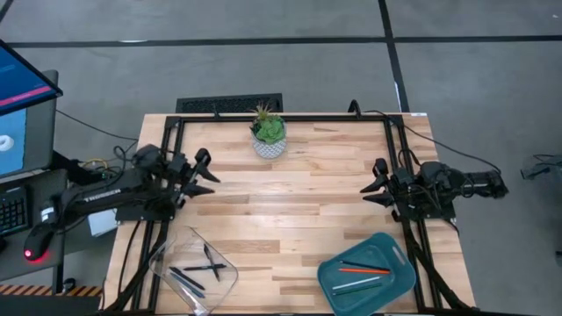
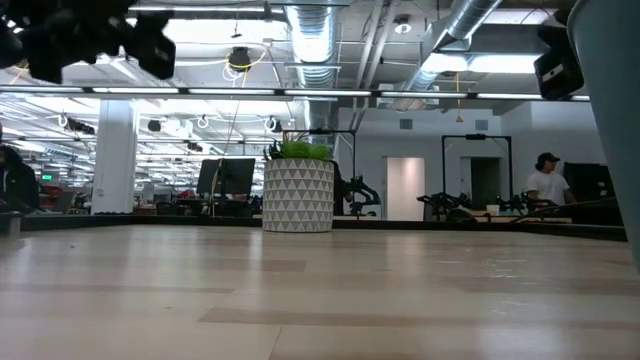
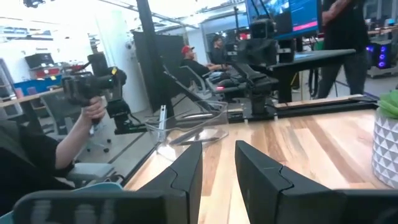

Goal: Sort pens & pencils
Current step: Return to Home Position

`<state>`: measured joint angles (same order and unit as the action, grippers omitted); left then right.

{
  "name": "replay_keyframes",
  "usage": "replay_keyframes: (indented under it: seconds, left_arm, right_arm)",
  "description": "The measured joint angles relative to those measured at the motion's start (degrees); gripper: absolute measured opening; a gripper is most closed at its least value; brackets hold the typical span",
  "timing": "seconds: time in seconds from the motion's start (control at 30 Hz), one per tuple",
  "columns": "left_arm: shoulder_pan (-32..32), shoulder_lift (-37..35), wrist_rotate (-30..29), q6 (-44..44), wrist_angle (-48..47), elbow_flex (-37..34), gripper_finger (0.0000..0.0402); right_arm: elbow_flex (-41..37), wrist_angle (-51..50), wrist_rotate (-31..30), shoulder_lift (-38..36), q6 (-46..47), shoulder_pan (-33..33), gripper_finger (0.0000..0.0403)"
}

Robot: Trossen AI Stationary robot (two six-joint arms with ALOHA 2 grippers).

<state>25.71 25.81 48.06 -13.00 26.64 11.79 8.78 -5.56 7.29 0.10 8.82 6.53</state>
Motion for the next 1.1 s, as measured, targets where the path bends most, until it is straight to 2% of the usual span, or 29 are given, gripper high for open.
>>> replay_keyframes:
  seconds: [0.1, 0.17, 0.4, 0.83, 0.97, 1.1]
  left_arm:
    - [0.0, -3.5, -6.42, 3.19, -8.04, -0.02, 0.0149]
    - [0.01, -5.32, -8.59, 3.73, -9.98, -0.02, 0.0149]
    - [0.04, -9.72, -9.86, 6.33, -14.71, -0.02, 0.0149]
    - [0.04, -15.24, -20.48, 7.93, -22.72, -0.02, 0.0149]
    - [0.04, -16.48, -23.79, 7.83, -25.34, 0.0, 0.0149]
    - [0.02, -17.19, -27.46, 7.86, -26.02, 0.0, 0.0149]
  right_arm:
    - [0.0, -0.02, 1.64, 0.0, -0.2, -1.47, 0.0118]
    - [0.0, -0.13, 1.88, 0.0, -0.21, -2.45, 0.0118]
    - [0.0, -0.87, 4.8, 0.0, -0.19, -5.94, 0.0118]
    - [-2.0, -1.4, 6.6, 0.02, 1.29, -7.83, 0.0118]
    - [-4.33, 1.03, 6.63, 0.04, 1.73, -7.95, 0.0118]
    - [-4.35, 4.54, 9.33, 0.0, 1.45, -9.41, 0.0118]
